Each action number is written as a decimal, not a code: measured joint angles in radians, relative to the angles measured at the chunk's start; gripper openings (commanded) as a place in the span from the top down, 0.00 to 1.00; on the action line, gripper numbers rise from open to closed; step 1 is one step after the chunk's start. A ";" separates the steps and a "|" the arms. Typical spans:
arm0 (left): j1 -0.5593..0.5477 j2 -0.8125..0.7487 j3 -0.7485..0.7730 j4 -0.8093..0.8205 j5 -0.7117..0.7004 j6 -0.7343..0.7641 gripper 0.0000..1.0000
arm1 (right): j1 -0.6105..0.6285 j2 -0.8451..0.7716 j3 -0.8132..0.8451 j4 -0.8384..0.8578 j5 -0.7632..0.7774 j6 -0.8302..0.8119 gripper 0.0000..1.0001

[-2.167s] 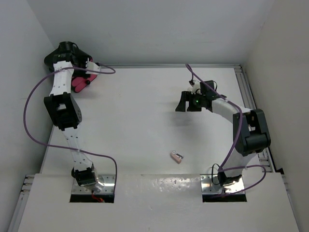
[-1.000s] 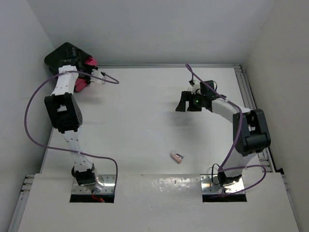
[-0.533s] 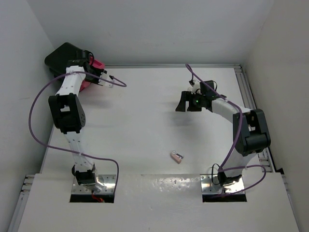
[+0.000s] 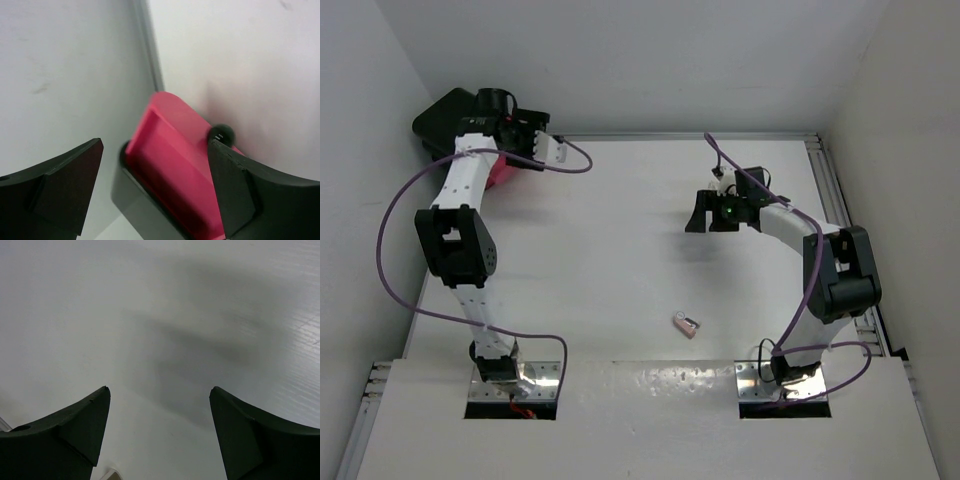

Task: Sort the stationery into containers
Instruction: Grab a piece of stationery with the left arm, then place the stationery into the container, then grab a piece of stationery with the right arm

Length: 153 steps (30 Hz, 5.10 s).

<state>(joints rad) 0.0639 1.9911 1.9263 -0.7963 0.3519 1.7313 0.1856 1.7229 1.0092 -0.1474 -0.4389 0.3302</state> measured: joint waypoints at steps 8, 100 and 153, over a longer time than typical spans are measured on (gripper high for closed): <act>-0.191 -0.096 0.070 -0.043 0.084 -0.279 0.18 | -0.074 -0.097 -0.018 -0.094 -0.004 -0.092 0.21; 0.101 0.247 0.394 -0.124 -0.166 -1.167 0.75 | -0.292 -0.151 0.006 -0.161 -0.137 -0.061 0.23; -0.009 -0.224 0.020 0.072 -0.098 -1.375 0.17 | -0.025 0.488 0.520 -0.012 0.528 -0.011 0.40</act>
<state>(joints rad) 0.0551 1.7668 1.9461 -0.7238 0.2543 0.3565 0.1604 2.2105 1.5288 -0.1593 0.0891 0.3191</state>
